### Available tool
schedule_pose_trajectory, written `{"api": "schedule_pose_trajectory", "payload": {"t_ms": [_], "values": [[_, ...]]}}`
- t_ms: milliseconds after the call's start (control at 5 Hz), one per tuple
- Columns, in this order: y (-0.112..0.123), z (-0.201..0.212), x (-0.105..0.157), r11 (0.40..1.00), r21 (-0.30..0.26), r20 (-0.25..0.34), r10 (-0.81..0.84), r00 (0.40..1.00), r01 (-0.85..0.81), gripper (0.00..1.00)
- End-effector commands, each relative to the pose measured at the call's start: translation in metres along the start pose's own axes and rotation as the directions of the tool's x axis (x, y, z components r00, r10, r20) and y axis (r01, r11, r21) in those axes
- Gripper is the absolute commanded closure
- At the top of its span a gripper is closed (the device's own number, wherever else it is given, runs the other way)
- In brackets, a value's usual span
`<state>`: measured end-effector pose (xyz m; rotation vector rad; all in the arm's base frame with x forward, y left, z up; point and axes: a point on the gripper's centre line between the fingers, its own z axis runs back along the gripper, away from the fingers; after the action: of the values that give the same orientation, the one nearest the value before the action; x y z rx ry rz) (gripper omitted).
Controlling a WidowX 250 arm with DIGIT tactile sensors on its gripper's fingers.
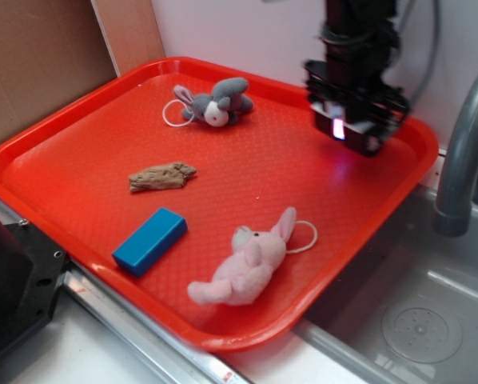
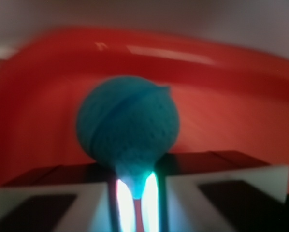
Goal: Grab the blue ball.
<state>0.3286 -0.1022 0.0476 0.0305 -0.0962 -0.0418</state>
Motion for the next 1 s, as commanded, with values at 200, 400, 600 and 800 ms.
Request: {"api": "schedule_pose_trajectory", "payload": {"t_ms": [200, 400, 600, 800], "values": [[0.073, 0.113, -0.072, 0.980, -0.005, 0.011, 0.199, 0.980, -0.199, 1.00], [0.099, 0.139, -0.114, 0.947, -0.008, -0.056, 0.320, 0.946, -0.321, 1.00], [0.107, 0.151, -0.142, 0.914, -0.005, -0.047, 0.406, 0.913, -0.406, 1.00], [0.106, 0.158, -0.156, 0.927, 0.005, -0.001, 0.376, 0.927, -0.376, 1.00]]}}
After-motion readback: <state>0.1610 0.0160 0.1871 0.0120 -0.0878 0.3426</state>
